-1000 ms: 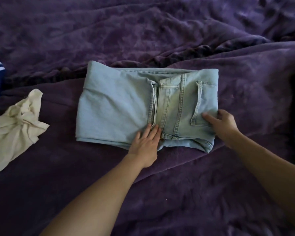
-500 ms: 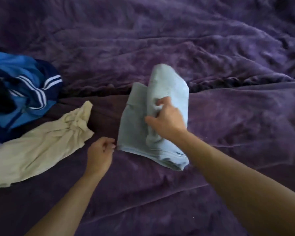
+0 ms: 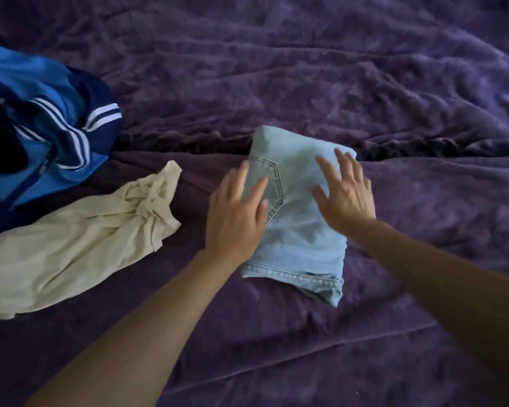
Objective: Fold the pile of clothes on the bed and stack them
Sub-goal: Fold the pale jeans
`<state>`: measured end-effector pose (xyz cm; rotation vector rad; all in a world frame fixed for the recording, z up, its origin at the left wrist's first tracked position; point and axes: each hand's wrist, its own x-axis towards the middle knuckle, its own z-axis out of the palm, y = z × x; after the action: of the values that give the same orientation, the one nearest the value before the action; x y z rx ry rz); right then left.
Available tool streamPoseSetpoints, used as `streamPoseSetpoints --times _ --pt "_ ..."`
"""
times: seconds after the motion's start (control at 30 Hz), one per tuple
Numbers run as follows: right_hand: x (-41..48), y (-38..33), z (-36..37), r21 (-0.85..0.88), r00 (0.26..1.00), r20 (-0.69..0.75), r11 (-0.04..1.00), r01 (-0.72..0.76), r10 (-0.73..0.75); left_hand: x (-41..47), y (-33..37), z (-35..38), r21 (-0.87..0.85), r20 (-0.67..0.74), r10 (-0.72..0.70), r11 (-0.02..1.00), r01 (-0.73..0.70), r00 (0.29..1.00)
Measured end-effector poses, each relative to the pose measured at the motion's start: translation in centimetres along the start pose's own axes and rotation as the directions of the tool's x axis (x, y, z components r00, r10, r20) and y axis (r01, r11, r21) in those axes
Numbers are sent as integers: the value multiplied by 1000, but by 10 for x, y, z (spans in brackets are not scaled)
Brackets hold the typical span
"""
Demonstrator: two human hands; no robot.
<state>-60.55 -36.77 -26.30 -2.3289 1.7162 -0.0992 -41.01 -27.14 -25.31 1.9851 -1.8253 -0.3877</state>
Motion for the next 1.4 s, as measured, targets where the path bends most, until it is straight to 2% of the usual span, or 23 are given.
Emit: streamPoseSetpoints --times 0.07,0.1,0.2,0.27,0.37,0.47,0.53,0.6,0.7,0.9,0.97,1.03,1.07,1.13,1.2,1.27,1.4 --pt "20 18 8 -65 987 142 996 -67 76 40 4 17 111 138 95 988 -111 986" --pt "28 22 15 -66 976 195 995 -81 93 60 1 27 160 229 93 978 -132 969" --pt "41 30 44 13 933 324 986 -169 155 100 -20 63 214 463 -25 973 -84 886" --pt "46 33 59 40 923 339 977 -210 184 108 -31 80 206 535 -76 978 -43 842" --pt "47 27 55 53 923 332 973 -226 196 113 -31 79 186 553 -81 982 -28 829" --pt "11 9 43 67 959 213 976 -206 188 90 -20 58 177 426 -29 983 -52 904" --pt "-42 -8 45 73 987 109 989 -129 120 46 -14 46 195 318 4 978 -69 948" --pt "-103 -18 60 37 997 79 999 -10 7 -8 -19 44 215 284 11 974 -75 959" --pt "-143 -9 89 -23 993 93 997 74 -72 -56 -41 53 246 321 -8 966 -76 947" --pt "-133 -1 86 -49 985 121 990 130 -123 -51 -36 47 322 327 -3 941 -108 945" --pt "-144 8 77 -105 980 126 981 166 -152 -60 -32 38 284 273 161 929 -239 948" --pt "-153 17 71 -195 973 165 962 193 -162 -73 -32 33 264 314 337 867 -422 888" --pt "-155 19 70 -232 972 173 952 199 -161 -77 -32 34 276 377 367 832 -482 850" --pt "-152 14 73 -274 976 160 943 189 -149 -75 -32 38 341 469 316 796 -499 825" --pt "-147 3 77 -287 986 116 946 150 -121 -65 -30 44 391 459 251 805 -447 852" --pt "-145 -3 77 -267 992 85 957 109 -89 -55 -27 46 386 417 267 813 -435 869" --pt "-150 -5 48 -174 992 89 979 105 -90 -52 -14 28 374 458 245 819 -435 855"
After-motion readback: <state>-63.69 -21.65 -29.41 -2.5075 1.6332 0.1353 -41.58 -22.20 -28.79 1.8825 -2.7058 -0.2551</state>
